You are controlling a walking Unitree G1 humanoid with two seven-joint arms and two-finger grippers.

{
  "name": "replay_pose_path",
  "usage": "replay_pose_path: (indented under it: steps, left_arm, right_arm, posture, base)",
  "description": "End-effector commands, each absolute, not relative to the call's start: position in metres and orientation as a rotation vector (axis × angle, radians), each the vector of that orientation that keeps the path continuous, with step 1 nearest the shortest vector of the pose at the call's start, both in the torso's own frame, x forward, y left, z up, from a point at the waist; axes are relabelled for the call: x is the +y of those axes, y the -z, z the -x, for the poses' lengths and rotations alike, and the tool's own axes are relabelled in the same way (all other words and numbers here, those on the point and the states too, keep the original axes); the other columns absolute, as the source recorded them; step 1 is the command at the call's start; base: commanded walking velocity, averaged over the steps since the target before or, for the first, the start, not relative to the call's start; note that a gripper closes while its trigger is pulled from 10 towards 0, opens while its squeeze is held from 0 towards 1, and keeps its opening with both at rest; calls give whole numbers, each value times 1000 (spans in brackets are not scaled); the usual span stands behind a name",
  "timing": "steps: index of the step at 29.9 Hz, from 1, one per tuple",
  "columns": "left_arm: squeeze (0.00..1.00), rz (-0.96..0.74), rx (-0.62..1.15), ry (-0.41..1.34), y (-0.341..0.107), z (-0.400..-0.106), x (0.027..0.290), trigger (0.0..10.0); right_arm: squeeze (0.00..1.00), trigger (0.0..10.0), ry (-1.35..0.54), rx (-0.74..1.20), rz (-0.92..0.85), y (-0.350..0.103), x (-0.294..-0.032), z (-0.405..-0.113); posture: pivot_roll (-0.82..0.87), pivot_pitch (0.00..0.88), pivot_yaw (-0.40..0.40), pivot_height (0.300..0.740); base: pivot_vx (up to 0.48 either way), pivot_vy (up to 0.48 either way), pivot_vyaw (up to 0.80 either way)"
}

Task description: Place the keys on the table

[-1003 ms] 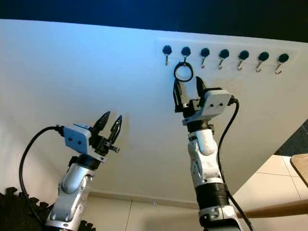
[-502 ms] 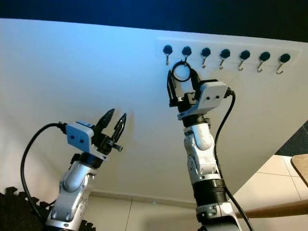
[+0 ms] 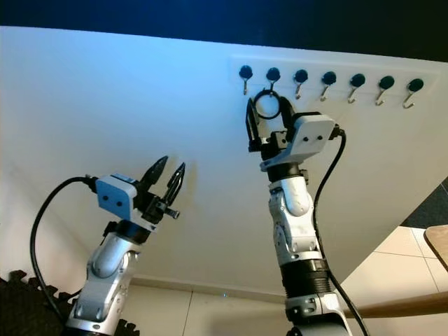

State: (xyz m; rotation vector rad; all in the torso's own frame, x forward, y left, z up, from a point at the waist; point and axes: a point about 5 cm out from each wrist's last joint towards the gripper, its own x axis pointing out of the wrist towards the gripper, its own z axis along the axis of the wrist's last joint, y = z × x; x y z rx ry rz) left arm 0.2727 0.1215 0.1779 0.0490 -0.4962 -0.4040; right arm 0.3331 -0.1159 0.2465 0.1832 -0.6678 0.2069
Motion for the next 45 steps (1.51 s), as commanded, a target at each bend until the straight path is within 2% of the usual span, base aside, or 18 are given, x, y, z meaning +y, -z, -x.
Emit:
replay_pose_path:
  steps: [1, 2, 3, 12, 24, 45]
  left_arm:
    - [0, -57, -485, 421, -177, -272, 119, 10000]
    - [0, -57, -485, 421, -177, -272, 119, 10000]
    - [0, -57, -484, 423, -177, -271, 118, 10000]
    - [0, -58, -483, 428, -177, -271, 117, 10000]
    - [0, -54, -490, 427, -180, -270, 116, 10000]
    - [0, -53, -486, 437, -180, -266, 114, 10000]
  right_arm:
    - [0, 8510, -174, -651, -189, -245, -121, -334]
    - [0, 8510, -174, -651, -189, -245, -121, -334]
    - [0, 10000, -170, -649, -186, -245, -121, -335]
    - [0, 10000, -156, -648, -177, -245, -123, -335]
    - [0, 10000, -38, -681, -130, -243, -138, -327]
    - [0, 10000, -26, -706, -132, -241, -140, -318]
  posture:
    - [38, 90, -37, 740]
    - [38, 90, -37, 740]
    - [38, 90, -37, 740]
    - [42, 91, -37, 740]
    - [32, 106, -33, 740]
    - [32, 120, -37, 740]
  base:
    - [0, 0, 0]
    - [0, 0, 0]
    - [0, 0, 0]
    - [0, 0, 0]
    - [0, 0, 0]
    - [0, 0, 0]
